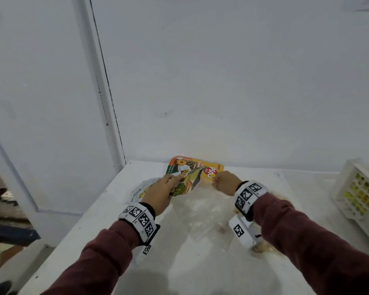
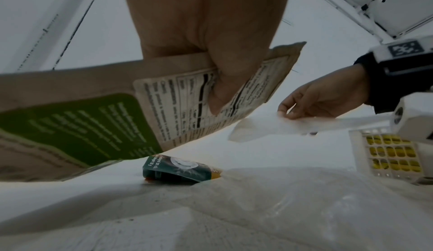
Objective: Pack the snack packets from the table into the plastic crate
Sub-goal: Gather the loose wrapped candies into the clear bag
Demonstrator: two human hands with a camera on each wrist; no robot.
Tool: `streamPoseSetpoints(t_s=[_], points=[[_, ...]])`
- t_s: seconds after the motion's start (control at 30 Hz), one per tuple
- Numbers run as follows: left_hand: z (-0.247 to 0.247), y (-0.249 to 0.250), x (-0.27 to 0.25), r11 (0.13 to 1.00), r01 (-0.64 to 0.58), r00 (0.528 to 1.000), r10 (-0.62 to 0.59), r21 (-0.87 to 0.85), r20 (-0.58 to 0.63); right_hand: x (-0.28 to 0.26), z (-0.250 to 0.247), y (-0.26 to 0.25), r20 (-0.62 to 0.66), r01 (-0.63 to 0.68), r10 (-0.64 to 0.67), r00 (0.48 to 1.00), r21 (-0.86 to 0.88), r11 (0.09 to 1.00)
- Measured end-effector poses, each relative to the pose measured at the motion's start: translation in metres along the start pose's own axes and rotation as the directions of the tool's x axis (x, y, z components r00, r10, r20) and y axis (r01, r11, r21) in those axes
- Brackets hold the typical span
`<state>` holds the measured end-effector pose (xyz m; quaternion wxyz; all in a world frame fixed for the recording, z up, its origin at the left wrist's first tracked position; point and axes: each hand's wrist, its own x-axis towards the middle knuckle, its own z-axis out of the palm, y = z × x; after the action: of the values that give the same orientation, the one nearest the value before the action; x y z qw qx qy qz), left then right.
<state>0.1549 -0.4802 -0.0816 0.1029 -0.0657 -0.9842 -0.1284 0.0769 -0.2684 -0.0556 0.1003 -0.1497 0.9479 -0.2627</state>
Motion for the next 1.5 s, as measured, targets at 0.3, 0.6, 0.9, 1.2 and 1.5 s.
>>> streamPoseSetpoints(t_s=[0.3, 0.6, 0.9, 1.2, 1.5], points=[[0.002, -0.011, 0.002, 0.998, 0.028, 0.999, -0.029, -0.054, -0.029, -0.033, -0.046, -0.004, 0.008, -0.071, 0.071, 0.997, -0.012, 0.997], [0.002, -0.017, -0.001, 0.994, 0.033, 0.999, -0.032, -0.100, 0.017, -0.057, 0.039, -0.030, 0.431, 0.112, 0.091, 0.898, -0.422, 0.900], [-0.007, -0.015, -0.009, 1.000, -0.006, 0.991, 0.006, -0.003, 0.135, -0.049, 0.066, -0.063, 0.468, 0.248, -0.007, 0.883, -0.454, 0.856], [-0.004, -0.004, -0.011, 0.986, -0.126, 0.868, 0.056, 0.109, 0.494, -0.056, 0.057, -0.053, 0.393, 0.217, -0.040, 0.919, -0.416, 0.883], [-0.003, 0.004, -0.012, 0.990, -0.091, 0.660, -0.017, 0.103, 0.751, -0.083, -0.004, -0.003, 0.137, -0.018, 0.031, 0.990, -0.097, 0.995]])
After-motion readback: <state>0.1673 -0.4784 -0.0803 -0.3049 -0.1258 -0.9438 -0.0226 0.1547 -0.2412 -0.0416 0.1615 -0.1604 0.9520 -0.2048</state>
